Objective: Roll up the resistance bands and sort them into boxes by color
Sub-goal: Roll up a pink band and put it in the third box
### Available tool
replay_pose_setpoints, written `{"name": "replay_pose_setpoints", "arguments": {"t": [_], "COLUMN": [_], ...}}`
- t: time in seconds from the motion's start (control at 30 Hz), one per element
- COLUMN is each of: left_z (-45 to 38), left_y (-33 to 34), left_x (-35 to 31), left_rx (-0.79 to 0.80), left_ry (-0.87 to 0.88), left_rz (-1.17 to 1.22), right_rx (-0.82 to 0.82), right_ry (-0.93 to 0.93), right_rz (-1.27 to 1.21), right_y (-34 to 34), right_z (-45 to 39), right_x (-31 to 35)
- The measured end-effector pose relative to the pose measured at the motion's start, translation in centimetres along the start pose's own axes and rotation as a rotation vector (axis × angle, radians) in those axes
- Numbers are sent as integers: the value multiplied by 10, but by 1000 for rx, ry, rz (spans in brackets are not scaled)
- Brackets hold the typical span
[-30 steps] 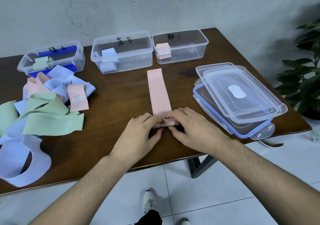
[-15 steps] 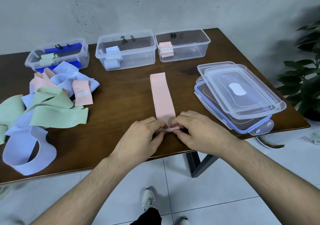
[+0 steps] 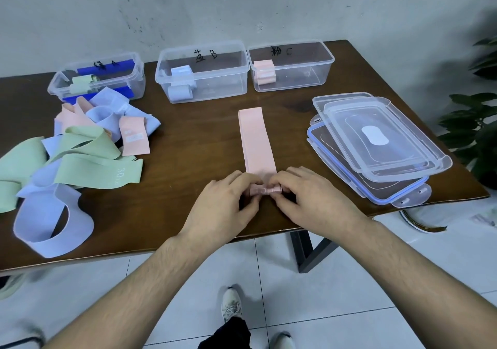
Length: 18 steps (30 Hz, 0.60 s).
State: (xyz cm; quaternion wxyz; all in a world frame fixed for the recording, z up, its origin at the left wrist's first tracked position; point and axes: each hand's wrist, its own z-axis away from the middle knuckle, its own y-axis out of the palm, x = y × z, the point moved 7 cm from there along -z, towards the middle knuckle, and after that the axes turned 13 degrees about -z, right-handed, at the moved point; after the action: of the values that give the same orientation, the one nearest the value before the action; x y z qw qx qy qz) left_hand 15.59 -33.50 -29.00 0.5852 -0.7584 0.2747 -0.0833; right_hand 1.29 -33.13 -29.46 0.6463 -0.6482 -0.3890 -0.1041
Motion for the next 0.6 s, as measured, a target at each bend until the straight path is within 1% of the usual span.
{"name": "replay_pose_setpoints", "arguments": {"t": [0.4,0.6], "left_z": [-6,-7], "left_y": [0,0], "left_x": [4,5], "left_rx": [23,31], "left_ry": [-41,-23], "left_rz": [-19,-23], "right_rx": [34,35], "right_ry": [4,48], "right_rz": [79,38], "right_y": [-1,-1], "right_z": [-7,-10], "right_x": [1,-5]}}
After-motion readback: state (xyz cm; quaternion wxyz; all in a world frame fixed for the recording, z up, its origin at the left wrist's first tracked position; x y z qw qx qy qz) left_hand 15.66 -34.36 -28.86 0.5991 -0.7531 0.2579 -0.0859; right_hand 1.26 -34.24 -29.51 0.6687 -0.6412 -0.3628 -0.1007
